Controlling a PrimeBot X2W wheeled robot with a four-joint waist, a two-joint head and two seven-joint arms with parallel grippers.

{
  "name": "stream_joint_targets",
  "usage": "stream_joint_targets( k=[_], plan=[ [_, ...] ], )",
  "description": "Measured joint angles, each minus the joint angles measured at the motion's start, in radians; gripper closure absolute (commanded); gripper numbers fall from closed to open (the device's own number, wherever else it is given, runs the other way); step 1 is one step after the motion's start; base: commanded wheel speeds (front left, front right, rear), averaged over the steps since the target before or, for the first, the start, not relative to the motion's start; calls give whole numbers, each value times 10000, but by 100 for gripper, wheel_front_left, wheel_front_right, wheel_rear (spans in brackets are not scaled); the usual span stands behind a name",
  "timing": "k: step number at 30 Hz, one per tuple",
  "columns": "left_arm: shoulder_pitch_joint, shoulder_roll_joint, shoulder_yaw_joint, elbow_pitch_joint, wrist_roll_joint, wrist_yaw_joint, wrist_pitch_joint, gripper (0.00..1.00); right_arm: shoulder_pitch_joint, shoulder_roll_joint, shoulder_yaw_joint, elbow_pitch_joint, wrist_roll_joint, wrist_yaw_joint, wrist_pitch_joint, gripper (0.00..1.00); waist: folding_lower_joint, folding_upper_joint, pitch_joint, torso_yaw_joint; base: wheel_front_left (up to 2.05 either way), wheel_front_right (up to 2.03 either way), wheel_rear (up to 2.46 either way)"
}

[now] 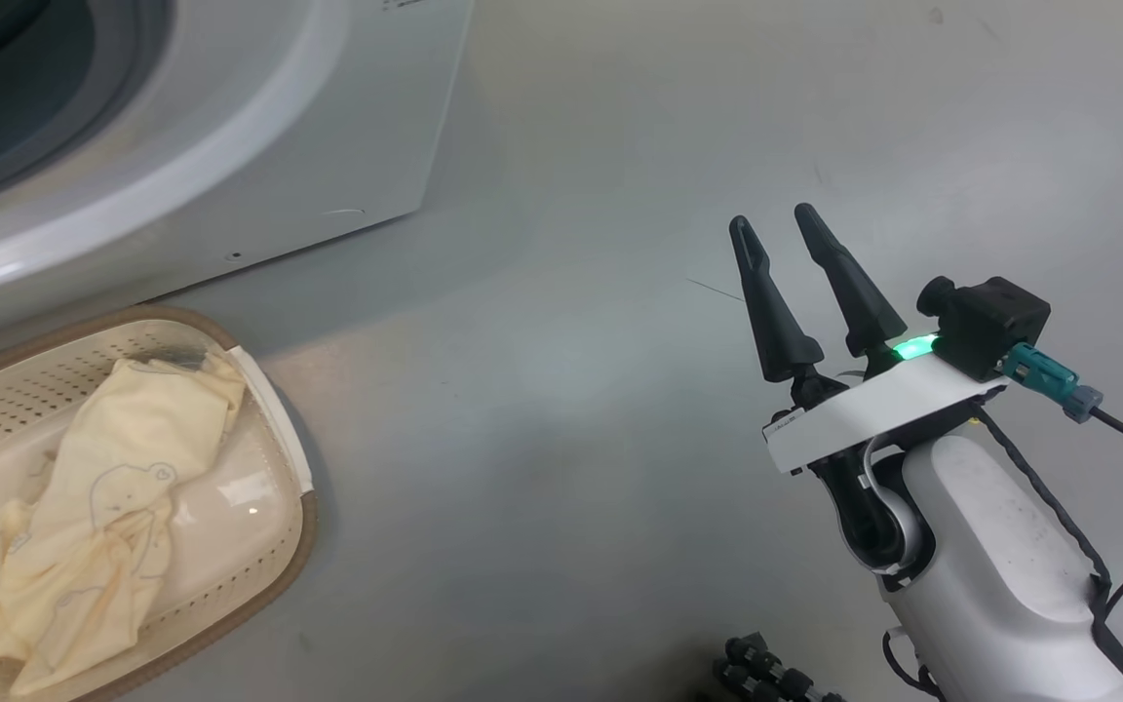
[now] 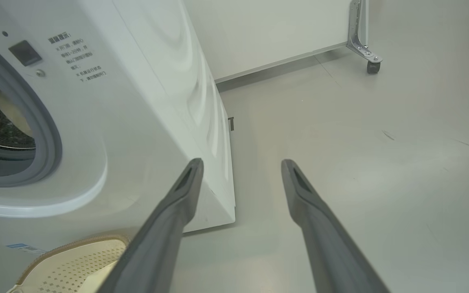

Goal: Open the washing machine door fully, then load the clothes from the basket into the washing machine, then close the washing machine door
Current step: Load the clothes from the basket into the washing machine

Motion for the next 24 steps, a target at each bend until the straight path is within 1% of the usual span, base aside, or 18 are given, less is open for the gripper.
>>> stream_joint_targets(
  k=[2, 3, 4, 5, 6, 8, 11, 18, 24],
  plan=[
    [-491, -79, 343, -73, -153, 56, -483, 100, 0, 6, -56, 2, 44, 0, 0, 0, 0, 0, 87, -152, 0, 0, 0],
    [-575, -105, 267, -35, -138, 48, -571, 100, 1, 8, -128, 10, 44, 0, 0, 0, 0, 0, 132, -217, 0, 0, 0],
    [-575, -182, 155, 119, -125, 25, -552, 96, 1, 10, -207, 17, 44, 0, 0, 0, 0, 0, 180, -270, 0, 0, 0],
    [-525, -278, -10, 374, -123, 23, -454, 10, 1, 10, -255, 36, 44, 0, 0, 0, 0, 0, 222, -314, 0, 0, 0],
    [-409, -353, -272, 606, -65, -25, -316, 0, 1, 13, -293, 63, 44, 0, 0, 0, 0, 0, 258, -348, 0, 0, 0],
    [-115, -570, -777, 976, 205, -178, -180, 0, 1, 17, -359, 88, 44, 0, 0, 0, 0, 0, 295, -360, 0, 0, 0],
    [41, -759, -1106, 1375, 207, -336, -6, 0, -1, 19, -382, 88, 42, 0, 0, 0, 0, 0, 280, -269, 0, 0, 0],
    [12, -809, -1273, 1699, 307, -640, -182, 0, -10, -21, -491, 132, 17, 0, 0, 0, 0, 0, 155, 33, 0, 0, 0],
    [29, -855, -1409, 1749, 397, -1064, -625, 0, -11, -54, -564, 161, -38, 0, 0, 0, 0, 0, -34, 287, 0, 0, 0]
  ],
)
